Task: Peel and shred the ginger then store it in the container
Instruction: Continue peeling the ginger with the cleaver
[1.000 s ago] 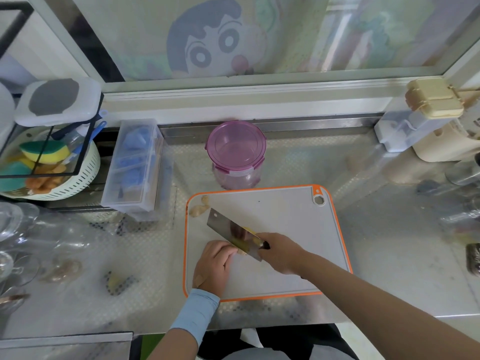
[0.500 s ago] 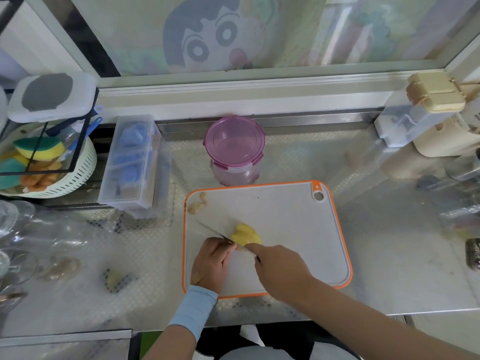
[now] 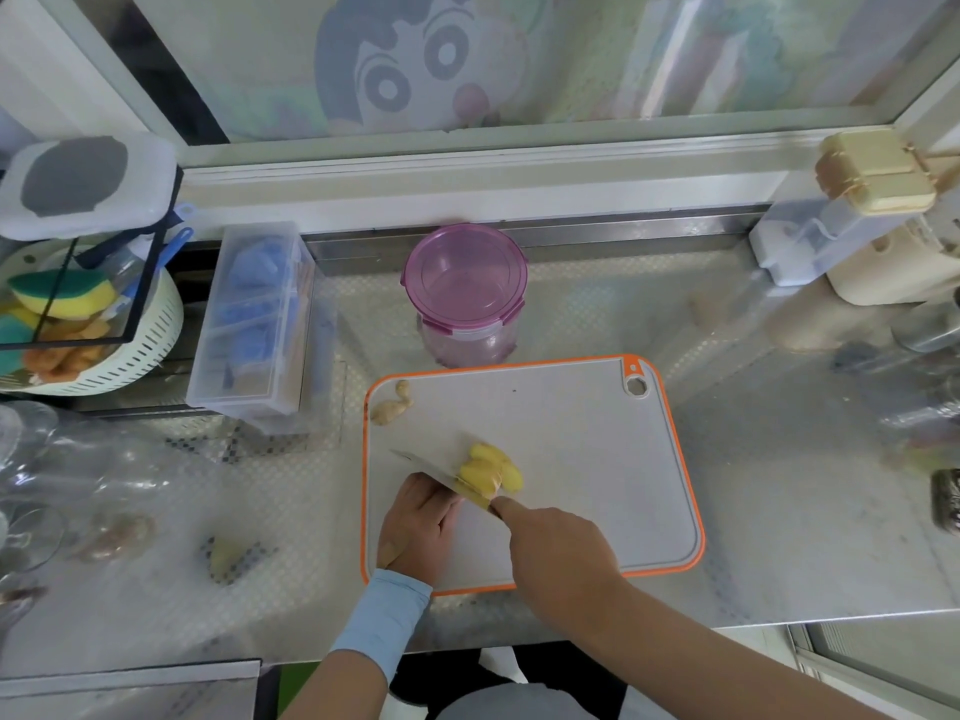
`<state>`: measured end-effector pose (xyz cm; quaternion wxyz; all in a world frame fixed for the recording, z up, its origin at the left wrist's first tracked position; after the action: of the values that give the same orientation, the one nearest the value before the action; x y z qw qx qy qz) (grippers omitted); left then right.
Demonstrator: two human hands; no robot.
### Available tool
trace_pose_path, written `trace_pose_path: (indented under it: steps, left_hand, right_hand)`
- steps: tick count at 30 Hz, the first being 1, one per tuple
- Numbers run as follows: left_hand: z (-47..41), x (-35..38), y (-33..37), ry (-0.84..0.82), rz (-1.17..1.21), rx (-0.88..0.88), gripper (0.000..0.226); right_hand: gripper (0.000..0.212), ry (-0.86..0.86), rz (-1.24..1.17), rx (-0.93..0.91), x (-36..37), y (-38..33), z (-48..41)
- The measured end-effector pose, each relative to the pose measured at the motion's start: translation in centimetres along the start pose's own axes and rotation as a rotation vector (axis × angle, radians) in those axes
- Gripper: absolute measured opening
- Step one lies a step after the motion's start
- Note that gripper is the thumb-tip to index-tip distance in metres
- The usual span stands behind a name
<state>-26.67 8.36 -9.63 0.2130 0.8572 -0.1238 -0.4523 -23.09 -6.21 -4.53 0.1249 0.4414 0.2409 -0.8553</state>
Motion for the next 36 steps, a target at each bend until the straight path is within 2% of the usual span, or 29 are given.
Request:
trace_pose_path:
  steps: [16,27,36]
  left_hand:
    - [-0.4,-0.2,0.2,0.024,0.006,0.025,0.051]
    - [-0.2,0.1,-0.1,0.004,0.070,-0.033,0.047]
    - [0.1,0.3,-0.2,0.021,0.123,-0.006,0.013]
  right_hand:
    - [0.057,-0.021,0.021,0.001,-0.6,0.1,0.0]
    - [0.054,-0.090,-0.004,0.017,-0.4,0.3,-0.6]
    - [0.051,-0.133,-0.022,0.018,-0.2,0.5,-1.2]
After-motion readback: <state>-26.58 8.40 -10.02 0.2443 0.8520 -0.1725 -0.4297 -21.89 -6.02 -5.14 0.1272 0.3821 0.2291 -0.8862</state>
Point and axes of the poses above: each hand's wrist, its own z-axis away from the middle knuckle, its own x-axis out of the palm, y = z × x, the point moved 7 cm from there along -z, towards the middle knuckle, and after that the axes turned 4 degrees about y, right-handed, at the moved point
